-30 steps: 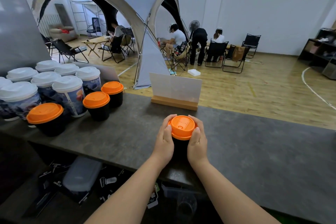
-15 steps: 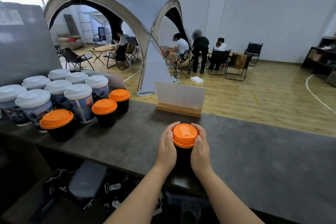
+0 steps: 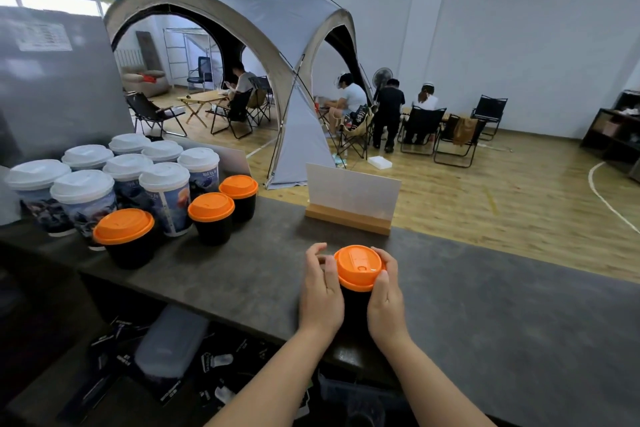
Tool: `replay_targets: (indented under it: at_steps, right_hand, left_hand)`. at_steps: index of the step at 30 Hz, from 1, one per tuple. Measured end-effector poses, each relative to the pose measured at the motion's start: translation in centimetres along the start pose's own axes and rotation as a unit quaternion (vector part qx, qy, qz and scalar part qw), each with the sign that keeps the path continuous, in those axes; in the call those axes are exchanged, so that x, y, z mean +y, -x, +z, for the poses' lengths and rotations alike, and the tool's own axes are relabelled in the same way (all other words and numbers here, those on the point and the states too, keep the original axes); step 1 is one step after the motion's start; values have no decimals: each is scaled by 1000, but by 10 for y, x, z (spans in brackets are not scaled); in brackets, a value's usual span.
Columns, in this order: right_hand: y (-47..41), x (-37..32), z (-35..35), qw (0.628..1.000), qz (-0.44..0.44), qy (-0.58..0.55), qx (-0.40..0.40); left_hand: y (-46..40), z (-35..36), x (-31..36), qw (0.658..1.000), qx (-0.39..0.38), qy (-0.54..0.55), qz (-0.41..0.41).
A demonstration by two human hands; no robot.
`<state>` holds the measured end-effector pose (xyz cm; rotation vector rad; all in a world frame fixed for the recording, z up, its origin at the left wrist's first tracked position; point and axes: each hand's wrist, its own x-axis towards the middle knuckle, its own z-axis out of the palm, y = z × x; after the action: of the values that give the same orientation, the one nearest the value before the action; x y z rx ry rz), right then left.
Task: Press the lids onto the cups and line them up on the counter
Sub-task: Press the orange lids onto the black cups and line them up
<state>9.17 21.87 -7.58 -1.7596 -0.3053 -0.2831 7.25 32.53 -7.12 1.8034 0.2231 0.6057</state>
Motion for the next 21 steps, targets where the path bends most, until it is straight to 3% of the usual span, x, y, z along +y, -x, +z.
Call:
replay_targets:
  at_steps: [7, 13, 21]
  right_hand:
    - [5, -22, 33, 990, 94, -105, 26]
    - [10, -56, 122, 977, 68, -188, -79]
    - [12, -63, 219, 958, 78, -216, -170]
  left_hand:
    - [21, -28, -6, 981, 64, 166, -80]
    - [-17, -113, -27, 947, 161, 261, -100]
    - [-59, -202, -47, 927, 180, 298, -141]
